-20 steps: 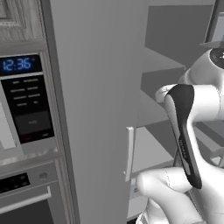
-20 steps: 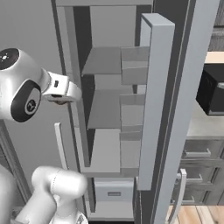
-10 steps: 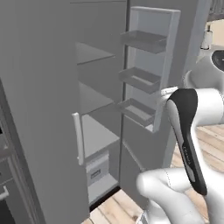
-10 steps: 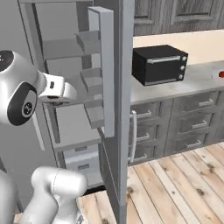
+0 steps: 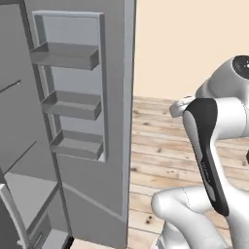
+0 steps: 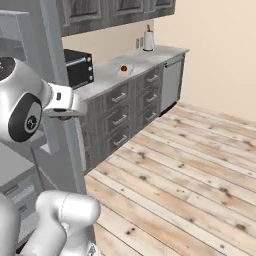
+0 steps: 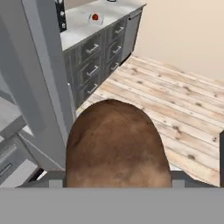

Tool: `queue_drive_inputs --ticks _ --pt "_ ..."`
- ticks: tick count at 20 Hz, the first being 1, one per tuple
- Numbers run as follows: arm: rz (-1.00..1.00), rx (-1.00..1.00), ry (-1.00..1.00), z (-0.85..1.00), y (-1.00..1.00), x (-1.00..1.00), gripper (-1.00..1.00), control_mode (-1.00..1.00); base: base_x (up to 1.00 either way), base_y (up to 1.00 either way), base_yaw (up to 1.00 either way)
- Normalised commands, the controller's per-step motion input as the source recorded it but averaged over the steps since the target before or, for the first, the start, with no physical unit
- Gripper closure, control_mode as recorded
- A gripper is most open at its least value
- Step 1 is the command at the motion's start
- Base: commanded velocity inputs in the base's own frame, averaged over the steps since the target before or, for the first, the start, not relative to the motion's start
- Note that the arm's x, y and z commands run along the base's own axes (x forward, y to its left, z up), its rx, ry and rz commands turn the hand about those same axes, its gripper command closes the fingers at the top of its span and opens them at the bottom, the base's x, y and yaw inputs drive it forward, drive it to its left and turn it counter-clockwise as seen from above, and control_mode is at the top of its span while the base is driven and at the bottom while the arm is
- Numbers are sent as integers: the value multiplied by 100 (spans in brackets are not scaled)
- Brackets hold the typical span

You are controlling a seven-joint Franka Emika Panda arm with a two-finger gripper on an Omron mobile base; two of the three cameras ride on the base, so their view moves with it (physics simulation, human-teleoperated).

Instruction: Take the tomato and potato out of the freezer and place them in the tupperware container on the counter. Then put the tupperware containing the vegetables back in the freezer.

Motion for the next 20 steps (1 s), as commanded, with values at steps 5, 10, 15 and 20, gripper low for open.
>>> queue_drive_inputs --ticks 5,10,15,20 --pt "0 0 0 0 0 0 100 100 11 -44 -82" --pt "0 0 0 0 0 0 100 100 88 -37 -45" --pt "0 0 0 0 0 0 100 100 100 -52 -5" --pt "0 0 0 0 0 0 100 100 100 -30 29"
